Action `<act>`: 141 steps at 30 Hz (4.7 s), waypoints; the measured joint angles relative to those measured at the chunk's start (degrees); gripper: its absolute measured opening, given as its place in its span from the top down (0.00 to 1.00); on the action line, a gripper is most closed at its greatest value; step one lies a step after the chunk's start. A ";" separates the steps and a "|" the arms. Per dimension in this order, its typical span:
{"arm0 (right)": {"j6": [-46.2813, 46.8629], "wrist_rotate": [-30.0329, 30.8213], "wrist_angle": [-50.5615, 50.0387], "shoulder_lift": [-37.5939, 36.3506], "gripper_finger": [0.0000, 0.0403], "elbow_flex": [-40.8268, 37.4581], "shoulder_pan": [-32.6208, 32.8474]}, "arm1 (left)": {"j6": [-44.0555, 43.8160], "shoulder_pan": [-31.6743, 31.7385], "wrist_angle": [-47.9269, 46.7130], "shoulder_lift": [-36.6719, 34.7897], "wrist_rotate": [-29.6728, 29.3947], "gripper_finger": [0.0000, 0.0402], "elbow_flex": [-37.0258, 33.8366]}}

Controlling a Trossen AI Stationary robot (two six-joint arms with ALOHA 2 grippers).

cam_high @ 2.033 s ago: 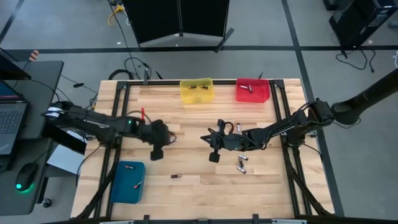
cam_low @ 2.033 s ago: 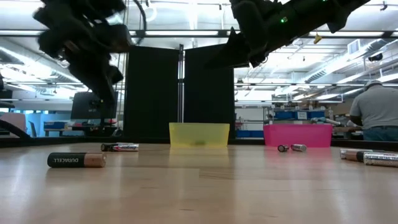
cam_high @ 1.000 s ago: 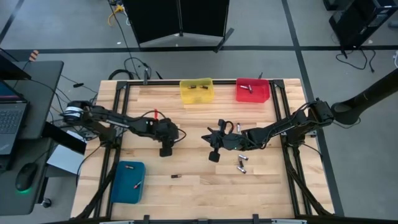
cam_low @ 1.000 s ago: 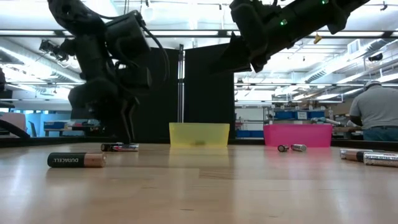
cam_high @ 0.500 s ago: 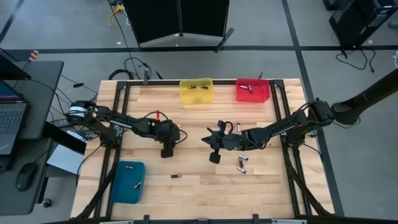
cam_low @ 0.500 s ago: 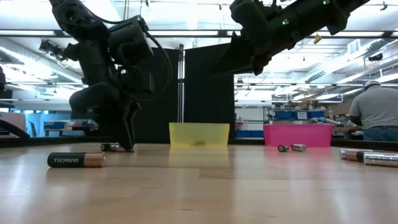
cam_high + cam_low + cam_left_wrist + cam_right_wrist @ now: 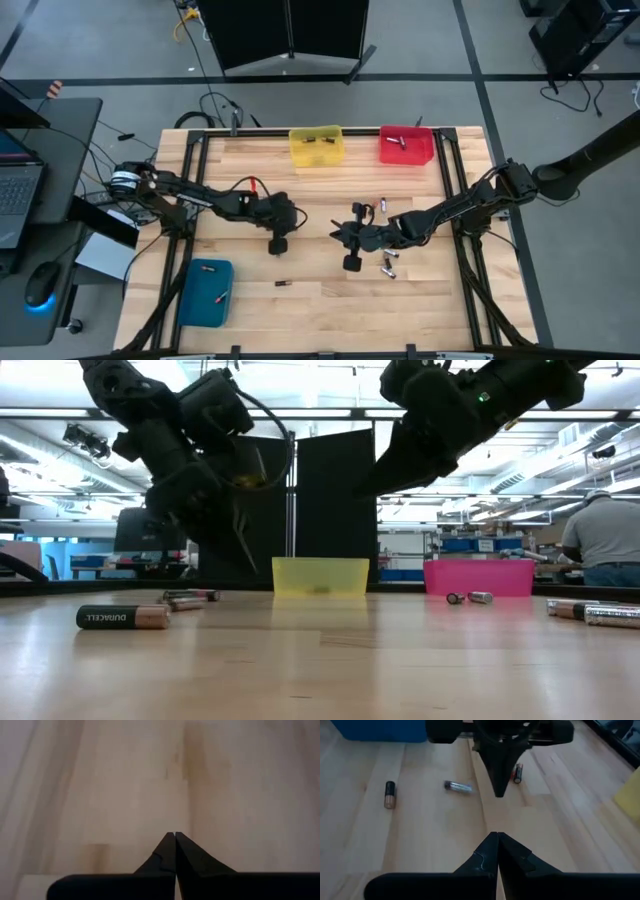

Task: Sort batteries
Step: Put the silver battery into the red bin

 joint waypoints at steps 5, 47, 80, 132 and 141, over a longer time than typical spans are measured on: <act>0.90 -1.19 -0.59 0.00 0.95 0.00 -0.07 | -2.31 -0.72 0.17 -0.01 5.33 0.93 0.00; 1.58 -4.85 -0.17 0.00 0.95 0.00 -1.25 | -29.48 -7.48 -57.87 -2.36 -1.52 0.64 9.20; -20.87 -42.37 7.98 0.02 0.97 -1.62 -27.46 | -57.85 -4.28 -78.40 -12.14 10.20 0.98 9.17; -27.90 -48.32 2.24 0.07 0.97 -1.63 -27.23 | -58.08 -5.34 -71.84 17.46 5.90 0.98 11.95; -27.90 -48.32 1.97 0.07 0.97 -1.63 -27.23 | -57.11 -4.48 -79.51 17.44 1.85 0.98 17.62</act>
